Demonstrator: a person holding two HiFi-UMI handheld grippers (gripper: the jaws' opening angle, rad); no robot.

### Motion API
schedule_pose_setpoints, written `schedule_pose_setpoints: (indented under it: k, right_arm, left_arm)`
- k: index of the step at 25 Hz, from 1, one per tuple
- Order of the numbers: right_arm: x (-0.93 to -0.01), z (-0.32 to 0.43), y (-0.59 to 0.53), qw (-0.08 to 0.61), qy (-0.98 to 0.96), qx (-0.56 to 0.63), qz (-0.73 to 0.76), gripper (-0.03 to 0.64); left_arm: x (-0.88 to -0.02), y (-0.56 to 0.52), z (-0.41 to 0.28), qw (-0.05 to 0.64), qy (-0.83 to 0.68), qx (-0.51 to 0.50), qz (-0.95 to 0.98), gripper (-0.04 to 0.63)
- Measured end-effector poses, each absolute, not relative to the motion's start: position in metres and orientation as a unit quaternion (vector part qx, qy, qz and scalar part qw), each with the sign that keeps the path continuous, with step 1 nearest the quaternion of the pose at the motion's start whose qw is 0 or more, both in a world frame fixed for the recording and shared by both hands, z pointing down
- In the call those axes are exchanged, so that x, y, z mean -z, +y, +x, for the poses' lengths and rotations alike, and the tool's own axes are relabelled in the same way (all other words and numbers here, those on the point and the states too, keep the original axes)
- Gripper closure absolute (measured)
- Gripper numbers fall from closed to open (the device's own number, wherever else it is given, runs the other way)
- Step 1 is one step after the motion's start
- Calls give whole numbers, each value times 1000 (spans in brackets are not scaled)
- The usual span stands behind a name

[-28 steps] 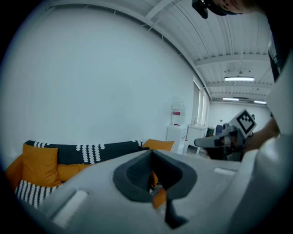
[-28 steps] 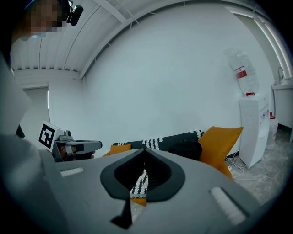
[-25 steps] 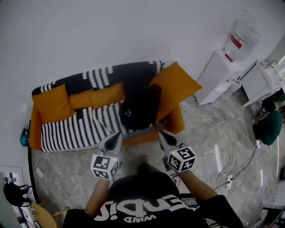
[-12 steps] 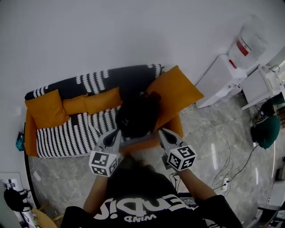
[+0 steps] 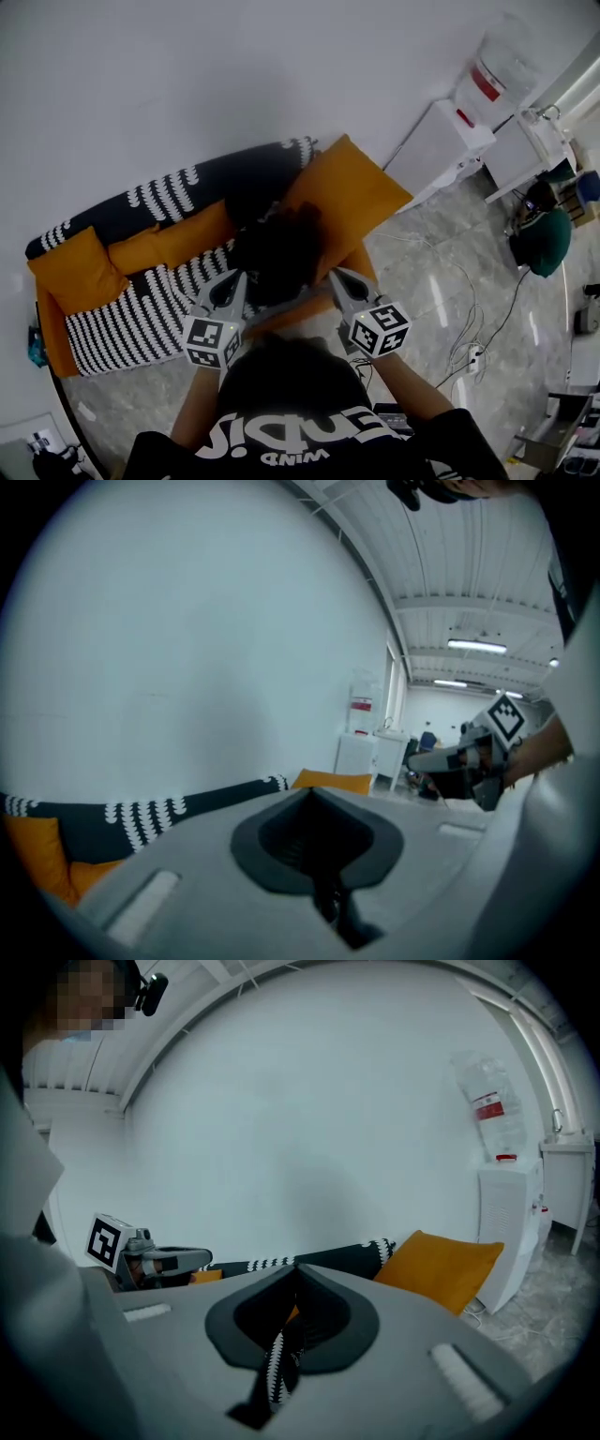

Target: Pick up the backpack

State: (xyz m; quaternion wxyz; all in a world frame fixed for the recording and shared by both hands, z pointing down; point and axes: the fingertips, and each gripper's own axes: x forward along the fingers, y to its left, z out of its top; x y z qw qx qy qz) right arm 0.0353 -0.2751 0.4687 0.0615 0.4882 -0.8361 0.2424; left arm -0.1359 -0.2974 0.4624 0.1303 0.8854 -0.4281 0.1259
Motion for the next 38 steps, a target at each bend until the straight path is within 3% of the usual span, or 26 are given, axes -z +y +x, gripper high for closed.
schedule_pose_setpoints:
  k: [5,10,12,15,25,38]
  right_arm:
    - [-475,40,-288,71,-832,-245,493,610]
    - [-479,53,-303,73,-834,-252,485,473]
    - [-483,53,-307,68,-840,-260,471,380]
    - [-498,49,-310,76,-843,-270,459,324]
    - [-578,61,-341,170,-839,-285,432,318]
    - [-704,66,-395,197,-810,-337,437,288]
  left_arm:
    - [-475,-312,-119,148,-395,-138,896,585]
    - [-478,-328,-105,157,-398,-133,894,393]
    - [-480,-334,-100,154,-406,-132,891,241]
    - [-492,-340,-99,162,-408,-142,887,162]
    - [-552,-371,-87,190,-394,-191,879,147]
    - [-710,-429,-87,240,-369,-269,856,76]
